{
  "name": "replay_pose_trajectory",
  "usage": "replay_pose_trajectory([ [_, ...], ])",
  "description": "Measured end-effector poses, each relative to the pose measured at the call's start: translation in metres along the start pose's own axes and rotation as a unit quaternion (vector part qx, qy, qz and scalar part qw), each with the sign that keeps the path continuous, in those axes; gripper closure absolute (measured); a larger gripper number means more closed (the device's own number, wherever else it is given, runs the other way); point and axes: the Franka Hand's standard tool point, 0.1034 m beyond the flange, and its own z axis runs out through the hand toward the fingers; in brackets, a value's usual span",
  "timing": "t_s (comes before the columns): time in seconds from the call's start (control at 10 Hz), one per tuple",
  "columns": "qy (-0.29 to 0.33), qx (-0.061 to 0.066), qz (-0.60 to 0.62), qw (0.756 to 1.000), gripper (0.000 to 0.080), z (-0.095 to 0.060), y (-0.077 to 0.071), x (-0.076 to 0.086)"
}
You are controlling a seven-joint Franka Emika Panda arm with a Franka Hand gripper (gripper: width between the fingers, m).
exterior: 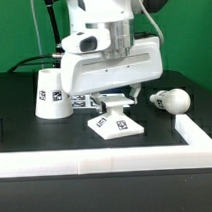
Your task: Assemble lamp
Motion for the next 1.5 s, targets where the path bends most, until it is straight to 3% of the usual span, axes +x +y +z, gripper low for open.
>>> replay_pose_trajectory([
  [0.2,0.017,-0.001,0.048,0.999,0.0265,0.002,-0.015,0.030],
  [0.7,0.037,0.003,0.099,0.994,0.0265,0.004,-0.018,0.078],
  [1.2,0.050,0.009,0.131,0.990,0.0265,0.006,-0.030,0.117],
  [1.5,0.046,0.010,0.134,0.990,0.0265,0.006,-0.029,0.120],
])
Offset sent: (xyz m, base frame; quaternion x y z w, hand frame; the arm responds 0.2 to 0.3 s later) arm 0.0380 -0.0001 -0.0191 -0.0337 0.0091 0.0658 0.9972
